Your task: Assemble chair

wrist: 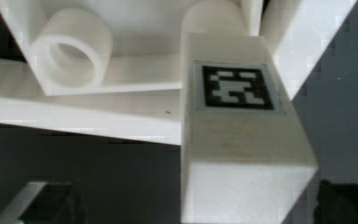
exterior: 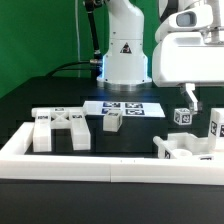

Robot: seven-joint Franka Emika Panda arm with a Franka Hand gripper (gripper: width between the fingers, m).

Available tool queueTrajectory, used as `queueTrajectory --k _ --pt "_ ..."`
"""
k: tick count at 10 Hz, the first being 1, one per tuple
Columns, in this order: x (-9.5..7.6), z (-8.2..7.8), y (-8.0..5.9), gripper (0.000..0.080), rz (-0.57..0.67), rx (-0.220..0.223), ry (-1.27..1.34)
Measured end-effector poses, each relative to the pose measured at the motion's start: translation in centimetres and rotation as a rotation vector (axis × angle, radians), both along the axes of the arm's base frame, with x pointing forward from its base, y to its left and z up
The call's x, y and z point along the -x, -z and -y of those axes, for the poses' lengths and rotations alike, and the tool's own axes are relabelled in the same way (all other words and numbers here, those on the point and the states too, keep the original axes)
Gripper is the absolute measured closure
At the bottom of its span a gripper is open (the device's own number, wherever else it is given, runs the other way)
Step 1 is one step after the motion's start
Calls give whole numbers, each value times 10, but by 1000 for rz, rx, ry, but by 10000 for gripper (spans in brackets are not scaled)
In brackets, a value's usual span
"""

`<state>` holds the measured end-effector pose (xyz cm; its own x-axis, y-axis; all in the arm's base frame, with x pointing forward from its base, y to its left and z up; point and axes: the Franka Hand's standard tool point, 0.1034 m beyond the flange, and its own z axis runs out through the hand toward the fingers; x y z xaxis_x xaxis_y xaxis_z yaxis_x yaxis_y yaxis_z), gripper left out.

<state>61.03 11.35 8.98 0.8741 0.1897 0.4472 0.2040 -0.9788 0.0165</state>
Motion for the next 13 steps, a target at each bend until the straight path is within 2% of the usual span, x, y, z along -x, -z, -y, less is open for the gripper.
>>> queueTrajectory --k 2,4,5,7,10,11,12,13 --pt "5 -4 4 151 -174 14 -7" --pt "3 -7 6 151 -278 24 -10" --pt "7 -7 8 151 -380 36 -14" --pt "-1 -8 10 151 -396 38 -14" --pt "0 -8 10 182 -397 38 -15" --pt "0 -8 10 365 -397 38 -14" --pt "0 -8 10 365 -397 38 -15" --pt "0 -8 10 512 -398 35 -2"
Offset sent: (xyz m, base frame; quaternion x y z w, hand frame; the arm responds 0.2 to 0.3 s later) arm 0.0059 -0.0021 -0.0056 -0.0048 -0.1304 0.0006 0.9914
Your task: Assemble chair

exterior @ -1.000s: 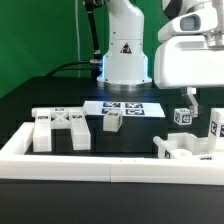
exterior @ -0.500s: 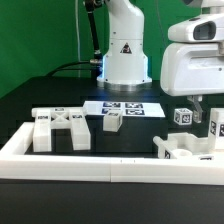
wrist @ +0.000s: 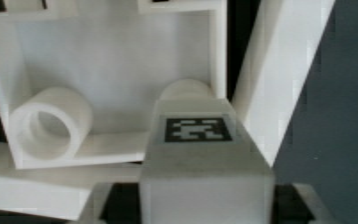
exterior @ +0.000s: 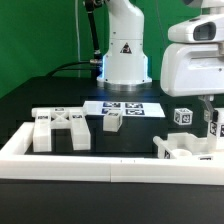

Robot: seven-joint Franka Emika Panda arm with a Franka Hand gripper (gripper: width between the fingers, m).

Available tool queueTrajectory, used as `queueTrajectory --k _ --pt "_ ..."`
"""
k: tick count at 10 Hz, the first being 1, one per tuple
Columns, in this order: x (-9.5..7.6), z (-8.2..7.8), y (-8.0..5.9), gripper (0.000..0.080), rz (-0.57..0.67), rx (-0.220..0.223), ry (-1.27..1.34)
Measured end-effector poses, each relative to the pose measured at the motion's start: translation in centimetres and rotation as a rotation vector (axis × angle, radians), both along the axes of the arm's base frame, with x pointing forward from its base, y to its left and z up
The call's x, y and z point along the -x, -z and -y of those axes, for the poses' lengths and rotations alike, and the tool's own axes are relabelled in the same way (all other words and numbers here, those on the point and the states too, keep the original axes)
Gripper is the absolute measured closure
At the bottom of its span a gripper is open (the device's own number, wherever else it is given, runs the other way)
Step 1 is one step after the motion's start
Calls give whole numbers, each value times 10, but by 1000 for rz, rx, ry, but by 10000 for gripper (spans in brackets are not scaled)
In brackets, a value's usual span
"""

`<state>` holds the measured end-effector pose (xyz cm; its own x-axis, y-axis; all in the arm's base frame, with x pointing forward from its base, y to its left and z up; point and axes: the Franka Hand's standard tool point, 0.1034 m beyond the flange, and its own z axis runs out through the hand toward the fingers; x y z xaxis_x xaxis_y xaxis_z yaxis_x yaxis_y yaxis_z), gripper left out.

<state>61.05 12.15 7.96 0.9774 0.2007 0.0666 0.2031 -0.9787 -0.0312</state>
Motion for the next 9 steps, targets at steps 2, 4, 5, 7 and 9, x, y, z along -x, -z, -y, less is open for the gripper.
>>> queueTrajectory --k 2,4,5,7,9 --pt "0 0 0 511 -1 -1 23" --pt "1 -2 1 511 -13 -19 221" --pt "1 -3 1 511 -17 -25 298" --pt "1 -4 1 511 -17 -41 484" --pt "1 -5 1 510 -22 -54 644"
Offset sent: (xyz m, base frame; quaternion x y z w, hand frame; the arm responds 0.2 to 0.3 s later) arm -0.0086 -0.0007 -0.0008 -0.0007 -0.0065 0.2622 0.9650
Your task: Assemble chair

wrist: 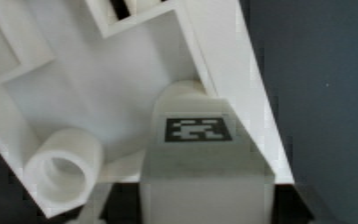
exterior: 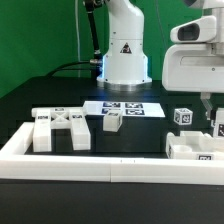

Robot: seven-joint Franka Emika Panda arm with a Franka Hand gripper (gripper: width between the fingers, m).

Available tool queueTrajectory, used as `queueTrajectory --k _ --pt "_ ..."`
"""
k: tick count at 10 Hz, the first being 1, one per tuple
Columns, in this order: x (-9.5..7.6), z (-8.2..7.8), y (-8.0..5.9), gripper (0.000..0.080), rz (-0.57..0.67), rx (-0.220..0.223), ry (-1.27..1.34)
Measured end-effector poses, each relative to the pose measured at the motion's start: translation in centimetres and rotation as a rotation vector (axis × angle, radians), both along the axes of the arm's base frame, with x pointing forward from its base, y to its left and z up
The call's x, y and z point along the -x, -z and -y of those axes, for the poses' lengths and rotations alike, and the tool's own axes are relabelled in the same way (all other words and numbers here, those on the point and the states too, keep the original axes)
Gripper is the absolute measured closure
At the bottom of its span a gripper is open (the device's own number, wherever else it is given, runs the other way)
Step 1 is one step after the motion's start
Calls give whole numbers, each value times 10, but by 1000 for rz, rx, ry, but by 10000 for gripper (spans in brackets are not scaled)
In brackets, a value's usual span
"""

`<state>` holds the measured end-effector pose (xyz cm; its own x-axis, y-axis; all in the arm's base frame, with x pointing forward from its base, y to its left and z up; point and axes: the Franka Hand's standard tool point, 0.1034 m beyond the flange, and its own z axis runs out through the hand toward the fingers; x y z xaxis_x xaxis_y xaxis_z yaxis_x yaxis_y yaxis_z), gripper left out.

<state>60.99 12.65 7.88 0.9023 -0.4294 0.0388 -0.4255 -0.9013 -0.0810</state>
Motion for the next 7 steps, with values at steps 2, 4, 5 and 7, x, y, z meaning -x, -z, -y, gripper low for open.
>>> queueTrajectory --k 2,4,5,7 --pt "0 1 0 509 -9 -19 187" --pt "0 2 1 509 -23 -45 350" --pt "0 2 1 509 -28 -53 408" --pt "0 3 1 509 -36 -64 504"
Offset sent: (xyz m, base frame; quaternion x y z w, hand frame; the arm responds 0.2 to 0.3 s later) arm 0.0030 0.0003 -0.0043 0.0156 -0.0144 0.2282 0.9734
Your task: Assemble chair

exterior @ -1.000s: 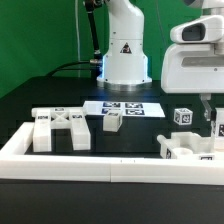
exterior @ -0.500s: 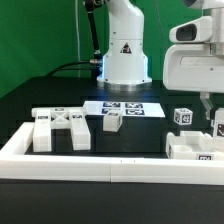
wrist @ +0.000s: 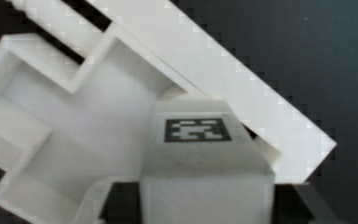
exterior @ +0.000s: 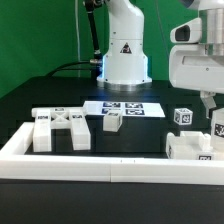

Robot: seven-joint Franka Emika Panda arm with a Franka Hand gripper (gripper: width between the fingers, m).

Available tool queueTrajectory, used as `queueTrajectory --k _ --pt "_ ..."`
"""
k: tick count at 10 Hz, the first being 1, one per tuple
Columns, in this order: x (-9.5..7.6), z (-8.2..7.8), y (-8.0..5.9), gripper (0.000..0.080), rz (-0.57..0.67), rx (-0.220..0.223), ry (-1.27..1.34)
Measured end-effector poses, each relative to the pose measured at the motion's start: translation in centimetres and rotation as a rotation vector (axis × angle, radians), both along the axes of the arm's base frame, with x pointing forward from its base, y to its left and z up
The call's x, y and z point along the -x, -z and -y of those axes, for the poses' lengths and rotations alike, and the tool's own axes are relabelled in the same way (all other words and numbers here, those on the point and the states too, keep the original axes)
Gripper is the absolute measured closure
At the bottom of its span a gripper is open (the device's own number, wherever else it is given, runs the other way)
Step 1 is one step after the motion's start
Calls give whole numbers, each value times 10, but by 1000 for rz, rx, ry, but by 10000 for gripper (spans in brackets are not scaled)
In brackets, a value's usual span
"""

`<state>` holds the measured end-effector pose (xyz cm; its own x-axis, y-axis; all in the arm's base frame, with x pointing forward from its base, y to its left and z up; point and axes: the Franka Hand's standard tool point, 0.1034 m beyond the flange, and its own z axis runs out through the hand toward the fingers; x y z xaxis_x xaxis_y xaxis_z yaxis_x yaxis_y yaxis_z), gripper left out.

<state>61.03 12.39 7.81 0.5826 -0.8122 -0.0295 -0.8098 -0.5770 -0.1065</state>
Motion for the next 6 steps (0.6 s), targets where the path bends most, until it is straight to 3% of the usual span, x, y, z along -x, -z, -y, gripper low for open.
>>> queueTrajectory --k 1,3,4,6 --pt "0 0 0 509 0 0 -6" --pt "-1 1 -1 268 6 8 -119" --pt "0 0 -1 187 0 8 -137" --pt "-1 -1 -3 156 7 20 -324"
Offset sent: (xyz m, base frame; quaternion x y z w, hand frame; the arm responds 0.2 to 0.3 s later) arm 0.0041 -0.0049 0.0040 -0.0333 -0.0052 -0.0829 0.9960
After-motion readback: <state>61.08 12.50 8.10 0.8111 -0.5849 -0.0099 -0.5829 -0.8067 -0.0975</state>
